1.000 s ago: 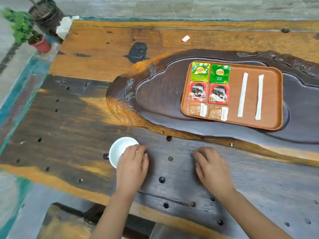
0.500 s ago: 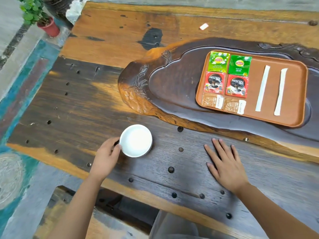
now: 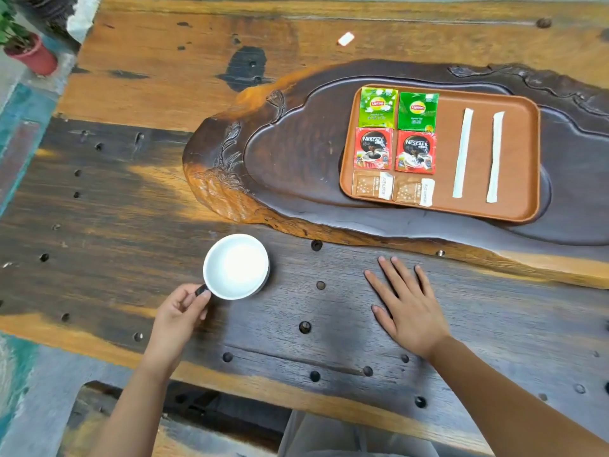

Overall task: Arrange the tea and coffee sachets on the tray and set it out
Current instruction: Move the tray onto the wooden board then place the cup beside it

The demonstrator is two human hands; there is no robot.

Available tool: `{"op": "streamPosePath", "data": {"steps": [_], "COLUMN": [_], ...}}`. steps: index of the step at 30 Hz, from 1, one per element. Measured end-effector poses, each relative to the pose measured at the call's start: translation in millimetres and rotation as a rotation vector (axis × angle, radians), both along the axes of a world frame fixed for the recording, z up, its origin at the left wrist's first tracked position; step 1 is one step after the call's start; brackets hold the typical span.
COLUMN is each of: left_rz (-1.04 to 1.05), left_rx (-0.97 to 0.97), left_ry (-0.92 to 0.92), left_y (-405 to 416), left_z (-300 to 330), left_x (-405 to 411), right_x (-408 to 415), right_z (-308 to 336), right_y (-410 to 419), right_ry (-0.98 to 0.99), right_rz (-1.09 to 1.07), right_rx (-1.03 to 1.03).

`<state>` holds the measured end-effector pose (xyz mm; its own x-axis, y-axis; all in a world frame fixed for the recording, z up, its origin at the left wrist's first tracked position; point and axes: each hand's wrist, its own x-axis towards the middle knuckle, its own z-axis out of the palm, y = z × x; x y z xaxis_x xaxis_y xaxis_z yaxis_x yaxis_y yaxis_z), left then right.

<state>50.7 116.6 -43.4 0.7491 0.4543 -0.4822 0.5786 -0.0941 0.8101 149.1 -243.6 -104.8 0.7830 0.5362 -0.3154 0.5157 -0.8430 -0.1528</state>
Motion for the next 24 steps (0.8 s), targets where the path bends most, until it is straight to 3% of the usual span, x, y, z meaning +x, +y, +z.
{"op": "streamPosePath", "data": {"steps": [10,24], "left_rz": [-0.15,-0.42], "left_rx": [-0.047,-0.196], "left_ry": [-0.172,-0.156], "left_y": [7.1,-9.1], "left_z": [40.1,27.4], "left_x": [109.0,264.3], "right_x": [2.6,4.1], "right_z": [2.3,1.8], "right_y": [-0.5,-1.3], "right_ry": [0.036,0.057], "right_rz": [-0.013,-0.018], "right_rx": [0.005,0.041]}}
